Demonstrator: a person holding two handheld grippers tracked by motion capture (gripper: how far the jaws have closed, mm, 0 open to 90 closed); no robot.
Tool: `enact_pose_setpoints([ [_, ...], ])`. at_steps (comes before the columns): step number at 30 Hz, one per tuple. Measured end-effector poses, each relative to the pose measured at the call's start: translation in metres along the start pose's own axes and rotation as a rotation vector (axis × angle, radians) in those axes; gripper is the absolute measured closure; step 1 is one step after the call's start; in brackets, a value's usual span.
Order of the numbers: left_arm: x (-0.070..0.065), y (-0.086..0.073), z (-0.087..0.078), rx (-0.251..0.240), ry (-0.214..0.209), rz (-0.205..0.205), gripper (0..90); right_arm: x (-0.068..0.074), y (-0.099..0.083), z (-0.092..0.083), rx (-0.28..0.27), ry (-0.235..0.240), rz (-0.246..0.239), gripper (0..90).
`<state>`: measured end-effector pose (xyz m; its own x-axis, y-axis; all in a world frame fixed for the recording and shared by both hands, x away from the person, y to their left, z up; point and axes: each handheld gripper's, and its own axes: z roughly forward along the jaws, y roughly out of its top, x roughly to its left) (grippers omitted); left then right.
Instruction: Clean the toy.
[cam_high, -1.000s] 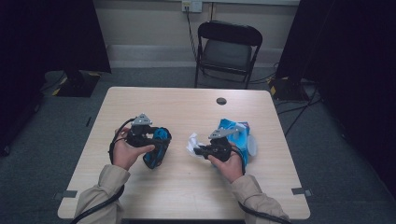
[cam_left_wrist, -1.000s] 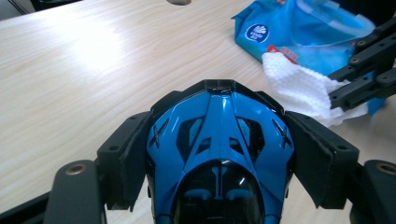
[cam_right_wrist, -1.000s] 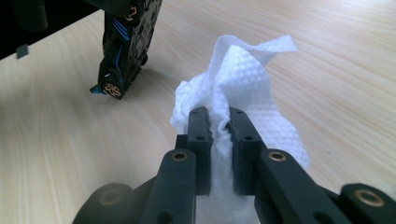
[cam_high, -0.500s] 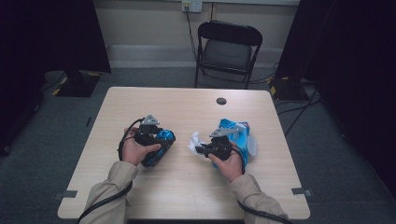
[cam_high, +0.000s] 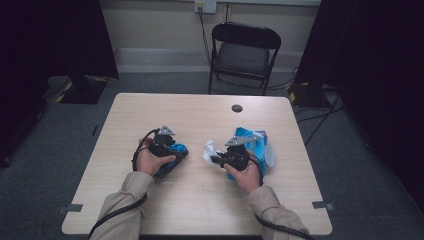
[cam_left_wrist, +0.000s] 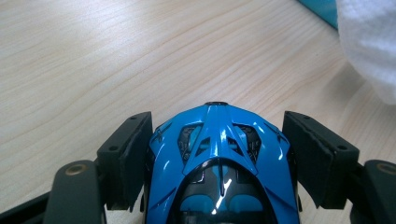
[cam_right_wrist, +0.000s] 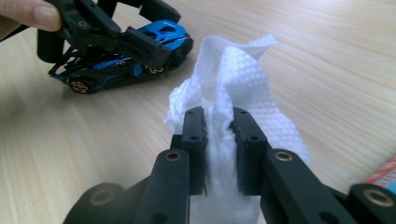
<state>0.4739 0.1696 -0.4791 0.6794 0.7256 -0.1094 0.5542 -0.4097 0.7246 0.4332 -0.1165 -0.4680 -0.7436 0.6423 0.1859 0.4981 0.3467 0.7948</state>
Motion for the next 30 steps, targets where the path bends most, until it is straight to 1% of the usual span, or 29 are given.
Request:
enact_pose_setpoints([
  [3,0.0017,0.0007,-0.0001,0.006,0.001,-0.002,26.1,-0.0018,0.0022,-0.0023,-0.007,-0.007,0.001,77.4],
  [5,0.0030,0.0008,-0.0005,0.003,0.005,-0.017,26.1,-0.0031,0.0038,-0.0044,-0.007,-0.019,-0.012,77.4],
  [7,0.0048,0.0007,-0.0008,0.003,0.007,-0.025,26.1,-0.0047,0.0043,-0.0067,-0.013,-0.025,0.002,77.5],
  [8,0.0051,0.0005,-0.0008,0.002,0.012,-0.029,26.1,-0.0055,0.0043,-0.0072,-0.009,-0.019,0.005,77.5],
  [10,0.0053,0.0008,-0.0002,0.007,0.016,-0.025,26.1,-0.0060,0.0037,-0.0079,-0.007,-0.026,0.001,77.4],
  [11,0.0050,0.0008,0.0002,0.008,0.023,-0.025,26.1,-0.0061,0.0033,-0.0077,-0.004,-0.025,0.007,77.4],
  [13,0.0045,0.0010,0.0012,0.018,0.031,-0.025,26.0,-0.0070,0.0022,-0.0074,-0.008,-0.029,0.009,76.8],
  [14,0.0047,0.0014,0.0015,0.031,0.034,-0.022,26.0,-0.0073,0.0017,-0.0072,-0.007,-0.035,0.014,76.1],
  [16,0.0047,0.0017,0.0023,0.033,0.039,-0.033,26.0,-0.0075,0.0012,-0.0061,-0.006,-0.030,0.018,75.4],
  [21,0.0065,0.0015,0.0019,0.051,0.048,-0.044,25.8,-0.0080,0.0019,-0.0038,0.003,-0.047,0.016,74.3],
  [24,0.0076,0.0015,0.0018,0.050,0.054,-0.045,25.7,-0.0076,0.0015,-0.0033,0.013,-0.065,0.021,73.3],
  [27,0.0074,0.0009,0.0014,0.043,0.056,-0.043,25.6,-0.0075,0.0020,-0.0027,0.004,-0.062,0.026,67.9],
  [29,0.0078,0.0004,0.0005,0.047,0.057,-0.037,25.6,-0.0069,0.0024,-0.0025,0.003,-0.064,0.018,67.7],
  [30,0.0076,0.0001,0.0002,0.047,0.059,-0.041,25.6,-0.0068,0.0025,-0.0023,0.004,-0.068,0.017,67.7],
])
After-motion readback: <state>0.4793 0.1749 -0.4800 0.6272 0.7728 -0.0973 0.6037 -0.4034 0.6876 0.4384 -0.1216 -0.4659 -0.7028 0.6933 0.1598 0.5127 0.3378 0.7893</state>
